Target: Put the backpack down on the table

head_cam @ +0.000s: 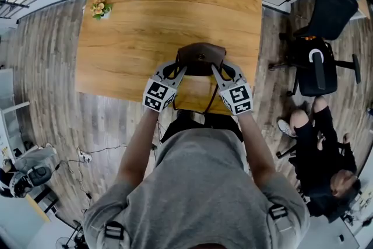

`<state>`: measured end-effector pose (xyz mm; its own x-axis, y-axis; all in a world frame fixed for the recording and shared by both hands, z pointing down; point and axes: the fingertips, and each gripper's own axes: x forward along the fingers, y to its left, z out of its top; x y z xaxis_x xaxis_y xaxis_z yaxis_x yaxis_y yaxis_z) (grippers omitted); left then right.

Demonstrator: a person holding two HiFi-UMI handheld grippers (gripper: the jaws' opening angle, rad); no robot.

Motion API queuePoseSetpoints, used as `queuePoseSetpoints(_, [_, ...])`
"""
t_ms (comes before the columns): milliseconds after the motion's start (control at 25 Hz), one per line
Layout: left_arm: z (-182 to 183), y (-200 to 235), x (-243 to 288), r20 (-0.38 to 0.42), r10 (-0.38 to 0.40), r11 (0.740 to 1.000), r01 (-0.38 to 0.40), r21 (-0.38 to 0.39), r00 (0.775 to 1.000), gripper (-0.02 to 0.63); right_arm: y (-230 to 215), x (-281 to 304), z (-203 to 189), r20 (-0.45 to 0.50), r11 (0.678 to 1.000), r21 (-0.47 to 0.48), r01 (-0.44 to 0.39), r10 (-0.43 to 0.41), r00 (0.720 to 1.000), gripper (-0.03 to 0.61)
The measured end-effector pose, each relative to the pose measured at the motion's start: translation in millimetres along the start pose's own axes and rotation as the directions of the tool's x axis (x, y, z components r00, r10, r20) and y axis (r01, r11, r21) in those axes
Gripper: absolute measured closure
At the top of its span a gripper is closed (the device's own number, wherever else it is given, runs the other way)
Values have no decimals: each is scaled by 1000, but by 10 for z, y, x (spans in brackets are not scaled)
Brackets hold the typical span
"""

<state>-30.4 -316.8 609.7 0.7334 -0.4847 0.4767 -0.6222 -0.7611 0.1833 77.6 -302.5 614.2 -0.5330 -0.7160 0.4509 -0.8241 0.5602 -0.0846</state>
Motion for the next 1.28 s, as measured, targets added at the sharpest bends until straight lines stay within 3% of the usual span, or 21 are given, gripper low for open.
queuePoseSetpoints(760, [-463,202,437,-37,-16,1000,16,-9,999,545,-140,358,-407,-79,994,-113,-5,-4,997,514])
queuePoseSetpoints(1280, [-692,161,500,-34,-26,1000,25,-2,999,533,-111,337,-656,-77,993,-117,-4,-5,997,501])
